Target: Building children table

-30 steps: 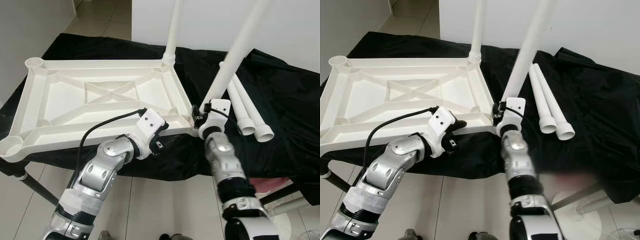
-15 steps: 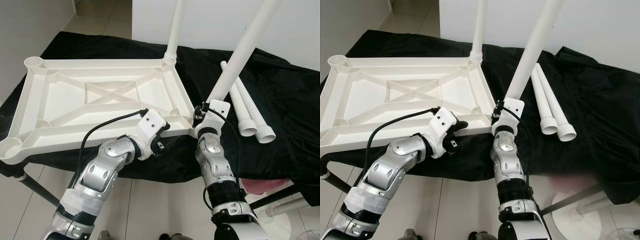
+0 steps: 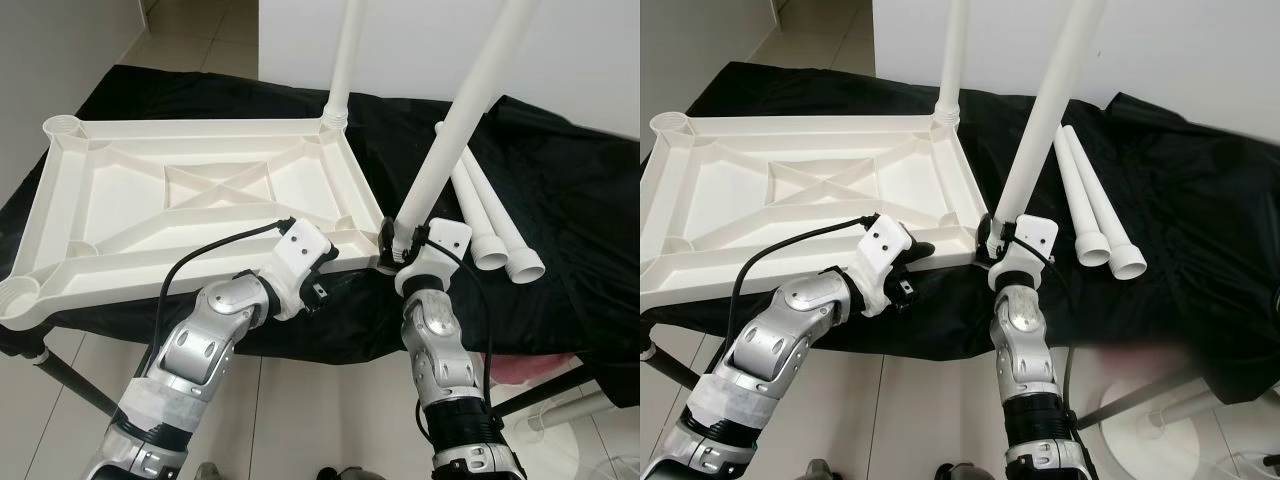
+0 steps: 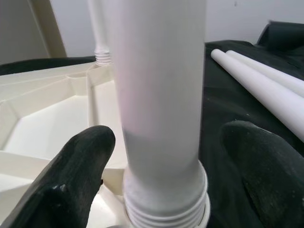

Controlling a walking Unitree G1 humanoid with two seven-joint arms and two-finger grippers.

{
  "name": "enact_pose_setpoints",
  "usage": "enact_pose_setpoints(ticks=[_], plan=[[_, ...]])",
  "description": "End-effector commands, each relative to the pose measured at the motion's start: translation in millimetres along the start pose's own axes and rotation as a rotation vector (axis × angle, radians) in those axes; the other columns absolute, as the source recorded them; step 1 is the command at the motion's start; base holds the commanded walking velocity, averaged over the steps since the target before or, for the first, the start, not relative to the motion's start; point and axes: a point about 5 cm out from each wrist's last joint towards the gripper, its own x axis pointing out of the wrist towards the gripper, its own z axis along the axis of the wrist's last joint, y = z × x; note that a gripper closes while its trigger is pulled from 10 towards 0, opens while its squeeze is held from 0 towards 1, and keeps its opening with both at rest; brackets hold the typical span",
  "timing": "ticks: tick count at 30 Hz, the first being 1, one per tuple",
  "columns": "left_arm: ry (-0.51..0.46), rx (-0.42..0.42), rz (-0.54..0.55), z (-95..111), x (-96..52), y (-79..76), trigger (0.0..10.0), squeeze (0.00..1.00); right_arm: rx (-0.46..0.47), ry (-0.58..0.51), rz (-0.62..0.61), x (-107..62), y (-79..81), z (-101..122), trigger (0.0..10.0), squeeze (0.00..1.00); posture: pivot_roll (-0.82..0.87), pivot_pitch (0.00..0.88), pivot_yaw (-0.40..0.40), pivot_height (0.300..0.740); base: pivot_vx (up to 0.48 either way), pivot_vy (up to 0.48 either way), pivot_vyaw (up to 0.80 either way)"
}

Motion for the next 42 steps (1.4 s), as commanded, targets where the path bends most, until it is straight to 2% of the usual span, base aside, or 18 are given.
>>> enact_pose_setpoints(ticks=[1, 4, 7, 8, 10, 11, 12, 13, 15, 16, 22, 23, 24, 25, 27, 28, 36, 42], plan=[[0.011, 0.009, 0.03, -3, -1.1, 3.5, 10.0, 0.0, -0.004, 0.013, 0.02, -11.0, -5.3, -5, 10.0, 0.0, 0.04, 0.076, -0.126, 0.74, 0.0, 0.0, 0.0], [0.01, 0.012, 0.038, -2, -1.7, 5.7, 10.0, 0.0, -0.009, 0.022, 0.033, -16.1, -6.4, -7, 10.0, 0.0, 0.04, 0.076, -0.126, 0.74, 0.0, 0.0, 0.0], [-0.001, 0.022, 0.091, 2, -6.0, 20.8, 10.0, 0.0, -0.006, 0.054, 0.045, -27.8, -9.5, -15, 10.0, 0.0, 0.04, 0.086, -0.122, 0.74, 0.0, 0.0, 0.0], [0.0, 0.03, 0.11, 4, -8.5, 27.2, 10.0, 0.0, 0.003, 0.063, 0.051, -30.7, -9.5, -16, 8.7, 0.0, 0.04, 0.089, -0.119, 0.74, 0.0, 0.0, 0.0], [0.002, 0.036, 0.121, 5, -10.0, 31.1, 10.0, 0.0, 0.009, 0.068, 0.055, -32.3, -9.2, -16, 8.7, 0.0, 0.04, 0.089, -0.119, 0.74, 0.0, 0.0, 0.0], [0.002, 0.044, 0.137, 6, -12.2, 36.5, 10.0, 0.0, 0.019, 0.076, 0.068, -33.9, -7.8, -17, 4.9, 0.0, 0.04, 0.092, -0.118, 0.74, 0.0, 0.0, 0.0], [0.002, 0.044, 0.137, 6, -12.2, 36.5, 10.0, 0.0, 0.019, 0.076, 0.068, -33.9, -7.8, -17, 4.9, 0.0, 0.04, 0.092, -0.118, 0.74, 0.0, 0.0, 0.0], [0.001, 0.047, 0.148, 7, -13.2, 39.7, 10.0, 0.0, 0.021, 0.08, 0.077, -34.1, -6.2, -18, 2.1, 0.0, 0.04, 0.095, -0.112, 0.74, 0.0, 0.0, 0.0], [0.0, 0.049, 0.155, 8, -13.8, 42.0, 10.0, 0.0, 0.023, 0.083, 0.084, -34.1, -5.1, -19, 2.1, 0.0, 0.04, 0.096, -0.112, 0.74, 0.0, 0.0, 0.0], [-0.002, 0.05, 0.162, 9, -14.3, 44.5, 10.0, 0.0, 0.031, 0.087, 0.094, -34.3, -3.7, -19, 0.0, 0.0, 0.03, 0.097, -0.111, 0.74, 0.0, 0.0, 0.0], [-0.014, 0.054, 0.184, 12, -14.0, 51.2, 10.0, 0.0, 0.058, 0.113, 0.148, -34.5, 4.4, -21, 0.2, 0.0, 0.03, 0.101, -0.109, 0.74, 0.0, 0.0, 0.0], [-0.017, 0.054, 0.185, 13, -13.7, 51.9, 10.0, 0.0, 0.068, 0.124, 0.161, -34.8, 6.1, -22, 1.7, 0.0, 0.03, 0.101, -0.111, 0.74, 0.0, 0.0, 0.0], [-0.017, 0.054, 0.185, 13, -13.7, 51.9, 10.0, 0.0, 0.068, 0.124, 0.161, -34.8, 6.1, -22, 1.7, 0.0, 0.03, 0.101, -0.111, 0.74, 0.0, 0.0, 0.0], [-0.02, 0.054, 0.185, 14, -13.4, 52.3, 10.0, 0.0, 0.074, 0.131, 0.169, -35.1, 7.0, -22, 4.9, 0.0, 0.03, 0.101, -0.111, 0.74, 0.0, 0.0, 0.0], [-0.021, 0.055, 0.186, 14, -13.1, 52.7, 10.0, 0.0, 0.075, 0.137, 0.178, -35.1, 7.9, -23, 4.9, 0.0, 0.03, 0.104, -0.11, 0.74, 0.0, 0.0, 0.0], [-0.022, 0.055, 0.188, 14, -12.8, 52.9, 10.0, 0.0, 0.08, 0.147, 0.195, -35.4, 9.5, -24, 10.0, 0.0, 0.03, 0.105, -0.11, 0.74, 0.0, 0.0, 0.0], [-0.027, 0.054, 0.185, 14, -11.3, 52.1, 10.0, 0.0, 0.091, 0.172, 0.236, -32.9, 11.3, -27, 10.0, 0.0, 0.02, 0.107, -0.107, 0.74, 0.0, 0.0, 0.0], [-0.005, 0.07, 0.178, 10, -12.1, 52.3, 10.0, 0.0, 0.079, 0.172, 0.211, -19.7, -5.3, -23, 10.0, 0.0, 0.02, 0.107, -0.107, 0.74, 0.0, 0.0, 0.0]])
